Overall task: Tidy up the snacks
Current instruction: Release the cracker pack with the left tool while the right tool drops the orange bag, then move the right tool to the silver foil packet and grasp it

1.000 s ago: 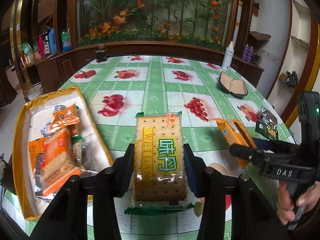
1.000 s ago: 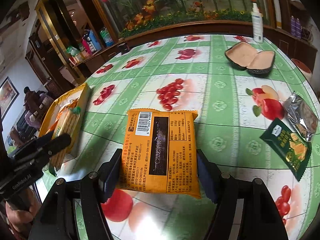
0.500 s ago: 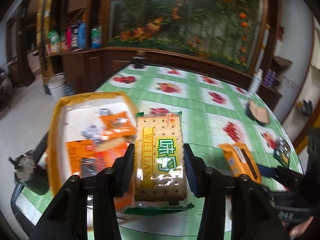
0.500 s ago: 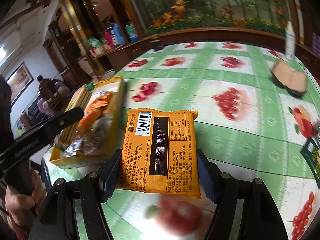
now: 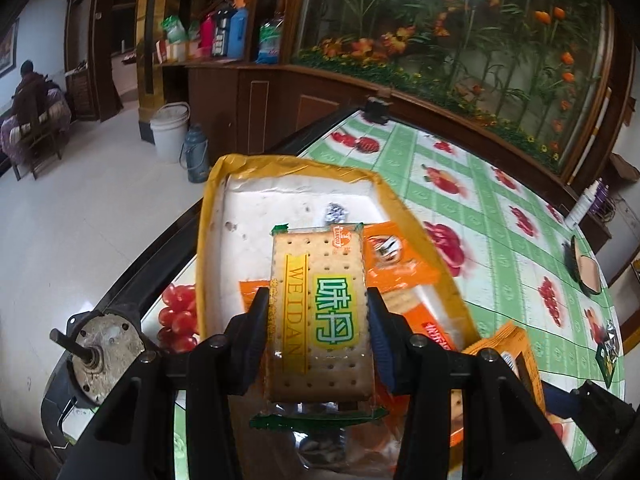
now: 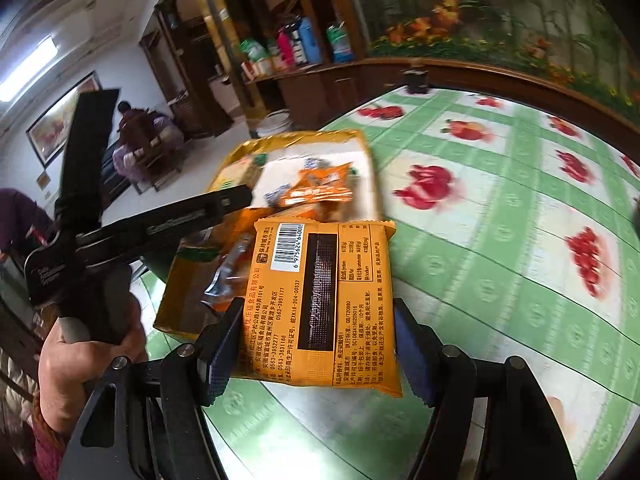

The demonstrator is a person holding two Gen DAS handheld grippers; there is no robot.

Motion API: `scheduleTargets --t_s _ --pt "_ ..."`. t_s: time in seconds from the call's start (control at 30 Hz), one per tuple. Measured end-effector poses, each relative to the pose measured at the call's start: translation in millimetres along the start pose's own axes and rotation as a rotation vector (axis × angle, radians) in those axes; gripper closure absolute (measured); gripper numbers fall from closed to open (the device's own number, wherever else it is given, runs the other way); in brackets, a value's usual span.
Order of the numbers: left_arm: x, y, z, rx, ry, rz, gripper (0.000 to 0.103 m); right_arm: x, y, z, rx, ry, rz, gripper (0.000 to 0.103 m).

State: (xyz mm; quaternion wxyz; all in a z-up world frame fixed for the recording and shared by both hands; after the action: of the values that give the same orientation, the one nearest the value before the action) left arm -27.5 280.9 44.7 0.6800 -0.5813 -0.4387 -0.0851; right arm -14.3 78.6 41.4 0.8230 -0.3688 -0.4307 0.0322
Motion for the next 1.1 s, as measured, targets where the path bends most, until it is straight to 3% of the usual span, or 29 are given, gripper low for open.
scheduleTargets --t_s 0.2,0.5,0.7,0.9,0.97,1.1 --pt "-5 13 4 0.008 -0.008 0.021 0.058 2 32 8 -0.044 -0.023 0.043 0.028" --pt "-7 19 9 0.008 -0.015 0.021 0.058 15 53 20 -0.109 -0.118 0.003 0.028" --pt "-7 20 11 -0.003 -0.025 0.026 0.056 11 54 22 -0.107 -0.151 -0.008 0.027" --pt "-10 17 6 -0.014 -0.018 0.027 0.045 12 44 23 -0.104 -0.162 -0.035 0.026" --pt "-10 13 5 -0.015 -0.019 0.021 0.034 13 39 22 -0.1 -0.167 -0.048 0.025" --pt "-7 4 2 -0.016 -0.016 0.005 0.031 14 23 19 -0.078 -0.156 -0.078 0.025"
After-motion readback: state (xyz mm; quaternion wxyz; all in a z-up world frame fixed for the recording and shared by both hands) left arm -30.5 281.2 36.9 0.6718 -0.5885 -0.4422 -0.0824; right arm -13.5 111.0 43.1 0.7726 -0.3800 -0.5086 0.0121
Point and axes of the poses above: each gripper's, at about its wrist camera, not at the fingertips, and y roughly the way its jaws point, z to its left, x to its top, the point moved 3 cm from there along y, roughly the way its jaws point, and after that the axes turned 9 degrees about x, right-handed, at the moved point
